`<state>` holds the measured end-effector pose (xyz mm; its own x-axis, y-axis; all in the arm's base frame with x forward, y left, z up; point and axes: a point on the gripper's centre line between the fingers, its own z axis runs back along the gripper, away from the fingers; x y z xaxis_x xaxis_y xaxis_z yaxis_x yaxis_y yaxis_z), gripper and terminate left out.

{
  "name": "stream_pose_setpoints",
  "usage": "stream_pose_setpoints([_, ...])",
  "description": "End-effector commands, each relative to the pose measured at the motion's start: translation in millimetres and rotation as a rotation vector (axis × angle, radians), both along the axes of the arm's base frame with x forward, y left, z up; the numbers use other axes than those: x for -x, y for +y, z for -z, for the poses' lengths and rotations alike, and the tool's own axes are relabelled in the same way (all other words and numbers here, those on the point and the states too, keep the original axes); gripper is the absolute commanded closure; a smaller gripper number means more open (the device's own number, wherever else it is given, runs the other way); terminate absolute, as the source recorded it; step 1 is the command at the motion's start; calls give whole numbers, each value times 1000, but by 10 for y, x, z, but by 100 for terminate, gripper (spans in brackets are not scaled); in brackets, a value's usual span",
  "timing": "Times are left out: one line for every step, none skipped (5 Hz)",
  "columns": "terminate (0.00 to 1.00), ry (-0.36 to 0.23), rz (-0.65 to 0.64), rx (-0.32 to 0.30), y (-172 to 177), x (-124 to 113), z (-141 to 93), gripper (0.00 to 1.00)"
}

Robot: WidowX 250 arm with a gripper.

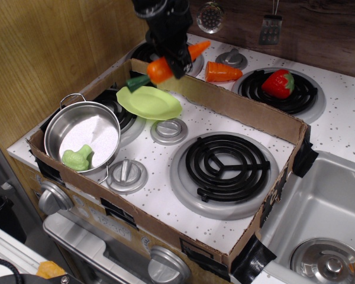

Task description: Put carrot on plate

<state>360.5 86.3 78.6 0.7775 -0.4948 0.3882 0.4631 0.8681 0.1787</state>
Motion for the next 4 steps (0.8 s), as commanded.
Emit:
stream_pose_setpoints([0,-83,-53,31,-42,147,85,100])
stream_pose_setpoints([0,-70,-30,23,9,109,142,100])
stream_pose_setpoints([0,-92,167,-60,46,73,183,100])
stream_pose_setpoints([0,-98,271,-136,60,66,200,100])
